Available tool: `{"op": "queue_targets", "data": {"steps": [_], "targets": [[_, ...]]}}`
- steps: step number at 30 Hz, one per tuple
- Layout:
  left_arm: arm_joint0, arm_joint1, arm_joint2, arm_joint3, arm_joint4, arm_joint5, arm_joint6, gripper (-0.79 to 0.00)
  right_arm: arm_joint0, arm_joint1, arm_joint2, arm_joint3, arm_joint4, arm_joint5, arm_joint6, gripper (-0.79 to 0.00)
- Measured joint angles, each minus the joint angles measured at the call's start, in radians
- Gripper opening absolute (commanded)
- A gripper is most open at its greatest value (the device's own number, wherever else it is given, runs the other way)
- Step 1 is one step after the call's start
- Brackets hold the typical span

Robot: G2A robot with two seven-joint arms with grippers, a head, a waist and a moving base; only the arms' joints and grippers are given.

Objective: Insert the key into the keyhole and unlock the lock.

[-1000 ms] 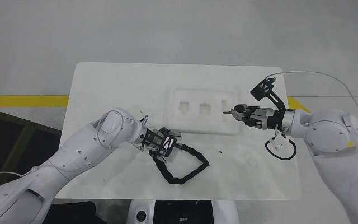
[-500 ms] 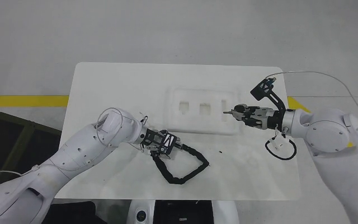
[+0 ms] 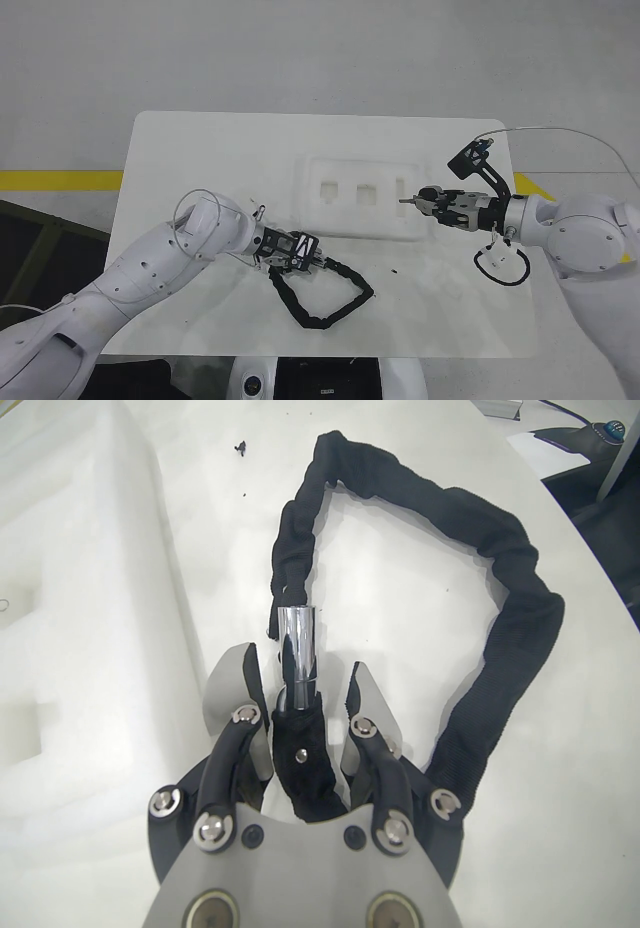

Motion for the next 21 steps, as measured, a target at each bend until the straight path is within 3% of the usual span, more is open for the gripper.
{"op": "queue_targets", "data": {"steps": [7, 9, 11, 12, 21], "targets": [[0.006, -0.012, -0.006, 0.015, -0.027, -0.001, -0.027, -0.474, 0.0, 0.0, 0.0, 0.0, 0.0, 0.0, 0.0, -0.785], [0.009, -0.017, -0.009, 0.02, -0.043, -0.001, -0.029, -0.57, 0.0, 0.0, 0.0, 0.0, 0.0, 0.0, 0.0, -0.785], [0.01, -0.021, -0.013, 0.023, -0.056, -0.003, -0.035, -0.757, 0.0, 0.0, 0.0, 0.0, 0.0, 0.0, 0.0, -0.785], [0.01, -0.022, -0.014, 0.024, -0.059, -0.004, -0.039, -0.785, 0.0, 0.0, 0.0, 0.0, 0.0, 0.0, 0.0, -0.785], [0.021, -0.03, -0.044, 0.044, -0.123, -0.008, -0.051, -0.785, 0.0, 0.0, 0.0, 0.0, 0.0, 0.0, 0.0, -0.785]]}}
